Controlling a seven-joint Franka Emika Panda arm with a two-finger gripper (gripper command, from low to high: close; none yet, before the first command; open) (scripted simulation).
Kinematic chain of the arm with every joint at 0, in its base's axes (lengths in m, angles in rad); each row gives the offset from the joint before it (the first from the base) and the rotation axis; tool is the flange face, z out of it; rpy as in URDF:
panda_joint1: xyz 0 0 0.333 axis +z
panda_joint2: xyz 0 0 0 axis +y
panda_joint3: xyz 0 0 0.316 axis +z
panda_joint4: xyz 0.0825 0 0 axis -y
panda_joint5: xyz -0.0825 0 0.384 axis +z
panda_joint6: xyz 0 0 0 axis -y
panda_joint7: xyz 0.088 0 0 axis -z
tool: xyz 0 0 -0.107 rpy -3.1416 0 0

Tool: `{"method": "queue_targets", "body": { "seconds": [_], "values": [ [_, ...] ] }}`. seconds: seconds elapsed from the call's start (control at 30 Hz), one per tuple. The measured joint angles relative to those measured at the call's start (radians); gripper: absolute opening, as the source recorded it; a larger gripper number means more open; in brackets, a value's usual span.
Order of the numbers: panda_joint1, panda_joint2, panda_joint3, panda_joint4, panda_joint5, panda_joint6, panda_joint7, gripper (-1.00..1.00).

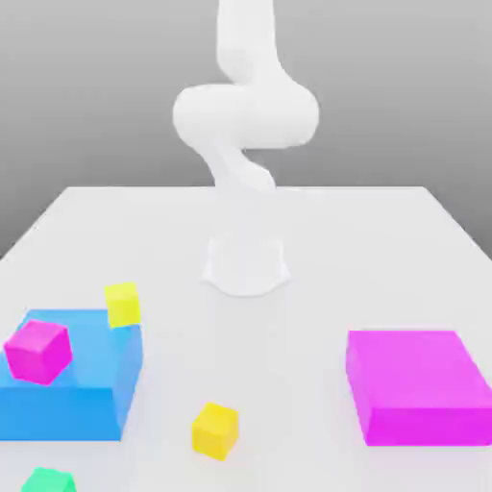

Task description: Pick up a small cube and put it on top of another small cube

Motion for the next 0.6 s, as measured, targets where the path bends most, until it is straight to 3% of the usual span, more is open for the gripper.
{"method": "queue_targets", "body": {
  "seconds": [0.6],
  "values": [
    [-0.098,0.659,0.022,-0.245,-0.038,0.350,0.242,0.00]
  ]
}}
